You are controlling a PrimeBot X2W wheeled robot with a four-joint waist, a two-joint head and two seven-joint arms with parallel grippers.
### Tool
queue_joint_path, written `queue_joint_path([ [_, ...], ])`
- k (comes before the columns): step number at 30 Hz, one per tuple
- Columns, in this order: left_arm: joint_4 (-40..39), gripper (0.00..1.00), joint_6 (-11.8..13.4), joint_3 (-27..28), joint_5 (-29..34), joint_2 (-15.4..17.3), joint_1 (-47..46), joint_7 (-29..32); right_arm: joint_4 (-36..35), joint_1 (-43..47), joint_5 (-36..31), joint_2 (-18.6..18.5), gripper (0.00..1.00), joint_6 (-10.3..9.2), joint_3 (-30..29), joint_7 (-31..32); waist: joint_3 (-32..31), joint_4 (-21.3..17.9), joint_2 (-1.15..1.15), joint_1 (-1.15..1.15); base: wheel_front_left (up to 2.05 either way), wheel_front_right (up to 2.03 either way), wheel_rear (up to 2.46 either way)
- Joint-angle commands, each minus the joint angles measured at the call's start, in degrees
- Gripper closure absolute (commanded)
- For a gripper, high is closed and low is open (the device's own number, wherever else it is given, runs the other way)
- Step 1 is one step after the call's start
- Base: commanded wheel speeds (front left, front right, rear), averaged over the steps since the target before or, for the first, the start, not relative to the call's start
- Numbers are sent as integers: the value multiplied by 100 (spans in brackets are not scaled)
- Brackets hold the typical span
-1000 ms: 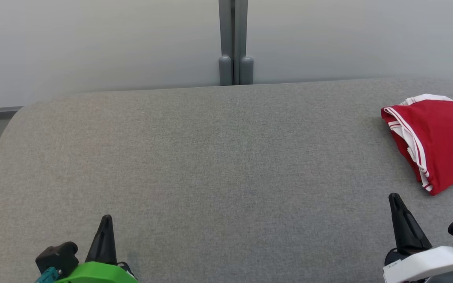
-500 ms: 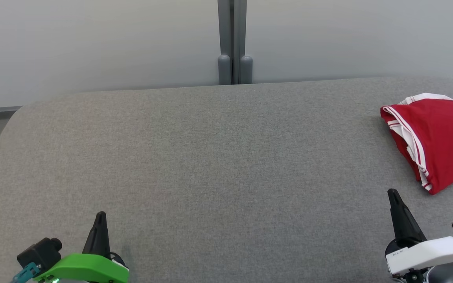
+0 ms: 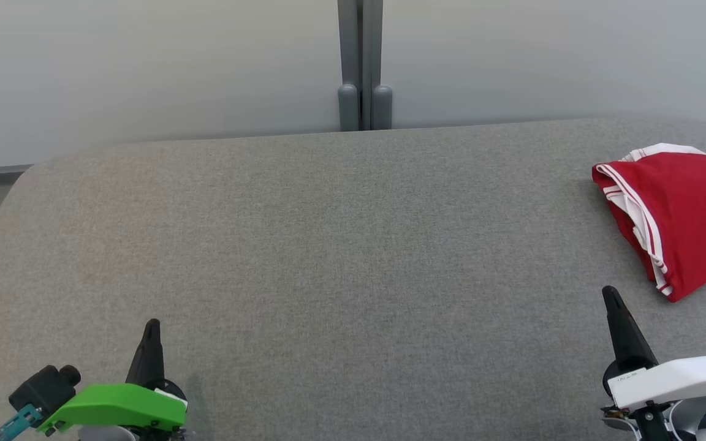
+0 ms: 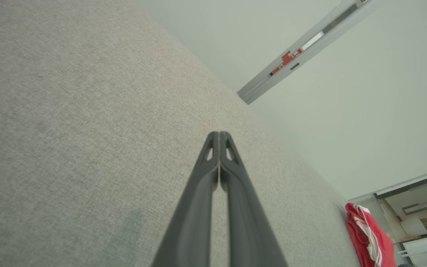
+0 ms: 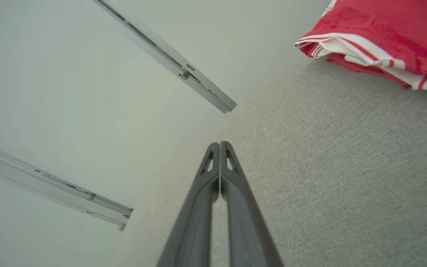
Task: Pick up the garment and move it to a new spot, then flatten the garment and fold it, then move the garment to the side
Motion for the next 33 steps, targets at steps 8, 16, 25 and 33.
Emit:
queue_joint_path([
  [8,-6,100,-153,221,-584,-44,-235,152,125,-258,650,3,100,-2,-40,91,8,-9,0,0,0,0,0],
  [16,28,100,-256,363,-1031,-106,-286,275,269,-376,1140,24,100,-2,-65,159,16,-18,0,0,0,0,0],
  [25,63,100,-366,514,-1492,-168,-351,404,419,-504,1648,50,100,-3,-94,237,25,-28,0,0,0,0,0],
  [33,91,100,-454,643,-1867,-224,-398,513,545,-603,2059,68,100,-3,-122,298,33,-37,0,0,0,0,0],
])
